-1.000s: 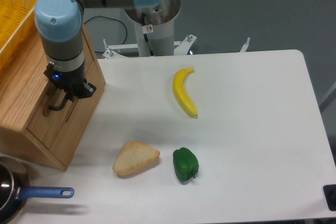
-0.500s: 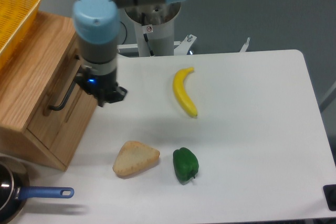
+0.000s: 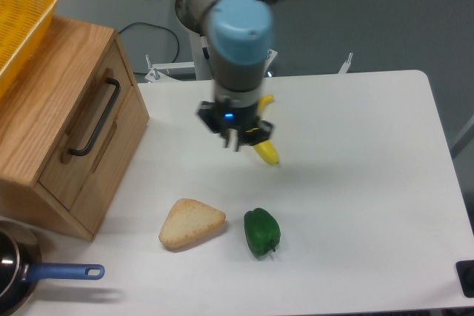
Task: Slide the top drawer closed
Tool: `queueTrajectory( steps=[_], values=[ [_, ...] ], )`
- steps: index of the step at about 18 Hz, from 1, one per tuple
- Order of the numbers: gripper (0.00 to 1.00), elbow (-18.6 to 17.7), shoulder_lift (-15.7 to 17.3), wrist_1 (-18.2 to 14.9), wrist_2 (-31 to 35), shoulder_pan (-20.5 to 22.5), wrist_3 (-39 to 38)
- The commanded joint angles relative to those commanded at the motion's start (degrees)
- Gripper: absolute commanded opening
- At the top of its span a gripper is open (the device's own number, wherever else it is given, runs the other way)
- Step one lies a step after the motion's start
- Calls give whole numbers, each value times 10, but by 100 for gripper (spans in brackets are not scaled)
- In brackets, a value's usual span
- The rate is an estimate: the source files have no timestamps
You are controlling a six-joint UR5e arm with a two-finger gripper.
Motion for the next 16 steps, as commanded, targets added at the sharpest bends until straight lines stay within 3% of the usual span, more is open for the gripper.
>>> queueTrajectory(
  steps=[4, 6, 10, 16],
  values=[
    [84, 0, -8, 4, 5, 66, 86],
    [98, 1, -17, 6, 13, 84, 112],
    [100, 1, -35, 46, 20, 119, 158],
    [100, 0, -70, 73, 22, 155, 242]
  ],
)
